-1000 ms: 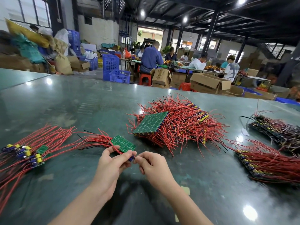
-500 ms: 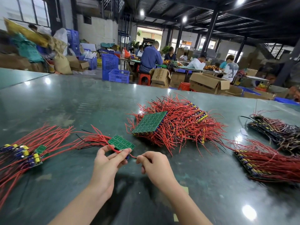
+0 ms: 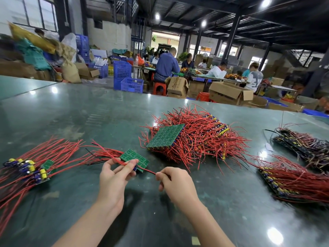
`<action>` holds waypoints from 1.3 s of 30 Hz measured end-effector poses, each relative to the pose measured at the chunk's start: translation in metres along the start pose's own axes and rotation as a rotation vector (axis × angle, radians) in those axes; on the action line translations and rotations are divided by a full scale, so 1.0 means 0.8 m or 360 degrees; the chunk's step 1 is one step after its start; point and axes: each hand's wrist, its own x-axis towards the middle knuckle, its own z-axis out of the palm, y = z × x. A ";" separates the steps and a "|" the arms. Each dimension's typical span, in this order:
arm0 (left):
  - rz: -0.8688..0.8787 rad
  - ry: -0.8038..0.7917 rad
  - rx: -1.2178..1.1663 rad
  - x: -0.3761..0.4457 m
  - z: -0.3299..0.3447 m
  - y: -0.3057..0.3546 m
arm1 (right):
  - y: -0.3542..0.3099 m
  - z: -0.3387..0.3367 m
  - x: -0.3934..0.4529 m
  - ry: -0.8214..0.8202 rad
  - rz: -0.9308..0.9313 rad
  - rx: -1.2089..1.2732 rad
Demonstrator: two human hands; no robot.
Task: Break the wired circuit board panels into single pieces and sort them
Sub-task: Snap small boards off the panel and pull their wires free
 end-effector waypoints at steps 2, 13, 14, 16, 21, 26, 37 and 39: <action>-0.0021 -0.0050 0.0016 0.000 -0.003 0.001 | 0.001 0.004 -0.002 0.0014 -0.0090 -0.0303; -0.0056 -0.0306 0.0214 -0.009 0.002 -0.007 | -0.012 0.015 -0.014 0.0468 -0.0633 -0.0397; -0.0062 -0.0311 0.0204 -0.010 0.003 -0.007 | -0.012 0.015 -0.015 0.0464 -0.0633 -0.0368; -0.0072 -0.0332 0.0182 -0.013 0.004 -0.008 | -0.014 0.015 -0.015 0.0459 -0.0601 -0.0316; -0.0121 -0.0359 0.0114 -0.016 0.005 -0.009 | -0.015 0.016 -0.015 0.0396 -0.0455 -0.0082; -0.0098 -0.0385 0.0217 -0.015 0.005 -0.009 | -0.018 0.018 -0.016 0.0167 -0.0172 0.0391; -0.0164 -0.0439 0.0192 -0.013 0.004 -0.004 | -0.021 0.000 -0.014 -0.0083 -0.0123 0.0661; -0.0151 -0.0423 0.0182 -0.013 0.004 -0.003 | -0.022 -0.002 -0.013 -0.0115 -0.0149 0.0620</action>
